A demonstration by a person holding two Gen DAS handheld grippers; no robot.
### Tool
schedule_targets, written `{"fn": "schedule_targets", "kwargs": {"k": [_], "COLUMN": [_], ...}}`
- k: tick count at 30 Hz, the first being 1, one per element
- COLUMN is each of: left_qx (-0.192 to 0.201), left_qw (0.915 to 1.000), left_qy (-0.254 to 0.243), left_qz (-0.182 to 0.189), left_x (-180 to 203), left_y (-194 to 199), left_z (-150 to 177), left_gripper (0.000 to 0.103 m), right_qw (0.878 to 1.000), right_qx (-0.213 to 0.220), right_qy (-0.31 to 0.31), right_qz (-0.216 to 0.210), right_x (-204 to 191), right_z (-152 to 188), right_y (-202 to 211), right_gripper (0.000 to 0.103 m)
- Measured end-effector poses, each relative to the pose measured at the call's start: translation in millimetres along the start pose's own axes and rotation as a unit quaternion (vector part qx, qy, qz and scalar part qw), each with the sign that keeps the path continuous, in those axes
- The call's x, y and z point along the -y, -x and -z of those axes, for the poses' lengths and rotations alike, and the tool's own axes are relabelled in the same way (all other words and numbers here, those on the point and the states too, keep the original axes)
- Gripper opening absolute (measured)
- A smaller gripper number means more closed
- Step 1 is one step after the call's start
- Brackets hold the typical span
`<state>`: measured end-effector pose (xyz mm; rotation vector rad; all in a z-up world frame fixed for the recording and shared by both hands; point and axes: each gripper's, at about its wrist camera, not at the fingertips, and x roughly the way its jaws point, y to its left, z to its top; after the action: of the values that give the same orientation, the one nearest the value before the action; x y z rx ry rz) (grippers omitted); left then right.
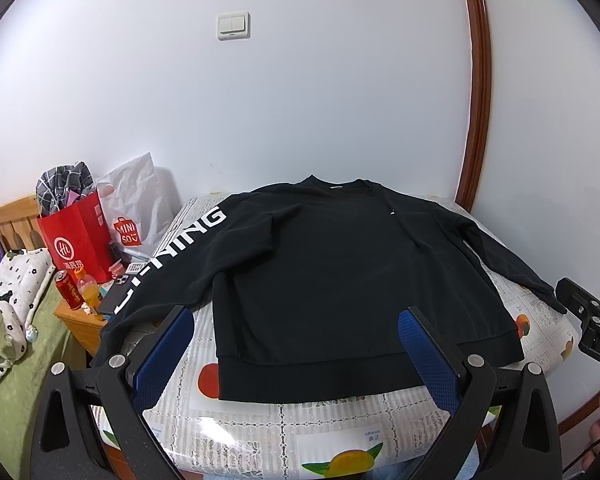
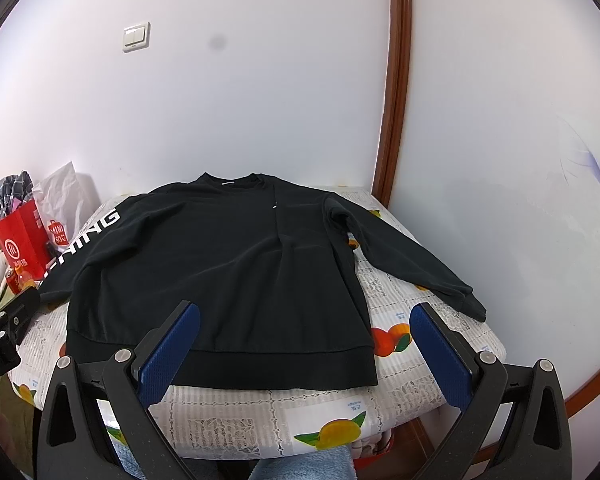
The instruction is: Fold small clothes
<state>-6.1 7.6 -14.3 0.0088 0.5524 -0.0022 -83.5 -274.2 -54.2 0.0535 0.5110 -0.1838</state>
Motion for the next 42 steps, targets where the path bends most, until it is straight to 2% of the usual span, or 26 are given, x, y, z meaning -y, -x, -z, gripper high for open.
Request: {"fn": "schedule_targets", "kwargs": {"k": [9, 15, 22, 27, 35, 42], "left_qx": [-0.001, 0.001, -0.009, -0.038, -0.084, -0.134], "left_qw": [1.0, 0.9998, 0.9988, 0.997, 0.99, 0.9771], "left_qy": [0.002, 0.016, 0.045, 0.064, 0.112, 0.162], "left_qz": [-0.002, 0.012, 0.013, 0.02, 0.021, -0.029], "left_x": [-1.0, -10.1, -30.2, -47.6, -96.6, -147.7], "left_y": [-2.1, -9.1, -25.9, -49.8, -99.5, -137.2], "left_z": [-1.7, -4.0, -4.9, -3.7, 17.2, 42.6], "left_gripper": [0.103, 0.103, 0.103, 0.103, 0.103, 0.102], "right_qw": [1.0, 1.0, 1.0, 1.0, 0.997, 0.995], "right_qx": [0.001, 0.007, -0.001, -0.017, -0.057, -0.071], "right_qy": [0.003, 0.003, 0.008, 0.022, 0.03, 0.032], "right_qz": [0.003, -0.001, -0.013, -0.002, -0.037, -0.063], "right_x": [-2.4, -4.5, -12.7, -19.8, -33.5, -64.4], "right_z": [1.4, 0.9, 2.5, 0.5, -0.1, -9.1], "right_y": [-0.3, -3.3, -27.5, -52.7, -96.6, -134.1], "right_gripper": [0.103, 0.103, 0.103, 0.103, 0.103, 0.102]}}
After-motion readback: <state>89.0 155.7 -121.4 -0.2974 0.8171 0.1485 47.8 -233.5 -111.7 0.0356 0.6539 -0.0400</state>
